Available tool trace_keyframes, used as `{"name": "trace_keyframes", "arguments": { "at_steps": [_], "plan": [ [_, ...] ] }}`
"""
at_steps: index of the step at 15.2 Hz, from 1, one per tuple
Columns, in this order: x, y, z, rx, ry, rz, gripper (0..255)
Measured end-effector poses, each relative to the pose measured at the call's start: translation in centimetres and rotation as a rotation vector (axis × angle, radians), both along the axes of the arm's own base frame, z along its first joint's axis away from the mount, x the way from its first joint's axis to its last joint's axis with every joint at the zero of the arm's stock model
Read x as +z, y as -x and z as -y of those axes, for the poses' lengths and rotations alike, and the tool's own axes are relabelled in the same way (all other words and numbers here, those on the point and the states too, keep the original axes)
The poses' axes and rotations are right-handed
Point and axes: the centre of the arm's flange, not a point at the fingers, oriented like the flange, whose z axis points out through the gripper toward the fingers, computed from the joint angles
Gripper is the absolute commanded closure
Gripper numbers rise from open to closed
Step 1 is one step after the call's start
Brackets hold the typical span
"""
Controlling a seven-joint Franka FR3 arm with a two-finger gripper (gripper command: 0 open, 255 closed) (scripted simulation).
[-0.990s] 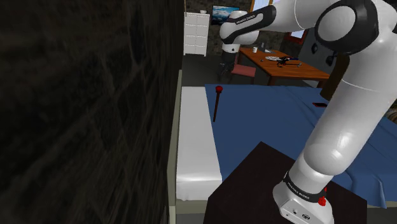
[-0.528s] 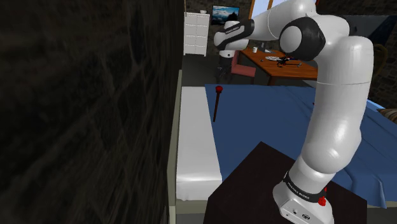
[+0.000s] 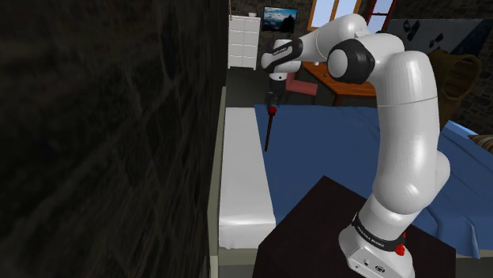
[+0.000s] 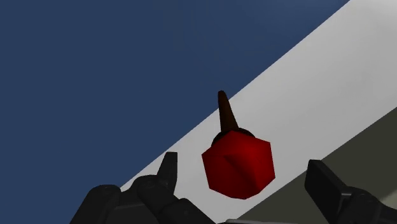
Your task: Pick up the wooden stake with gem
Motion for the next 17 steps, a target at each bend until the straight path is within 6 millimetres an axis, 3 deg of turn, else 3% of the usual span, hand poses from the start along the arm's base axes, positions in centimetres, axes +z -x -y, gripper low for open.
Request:
{"name": "trace_keyframes", "arguments": {
  "at_steps": [4,5,17],
  "plan": [
    [-1.7,-0.1,0.0,0.000,0.000,0.000,0],
    [-1.8,-0.1,0.0,0.000,0.000,0.000,255],
    [-1.2,0.0,0.1,0.000,0.000,0.000,255]
  ]
}}
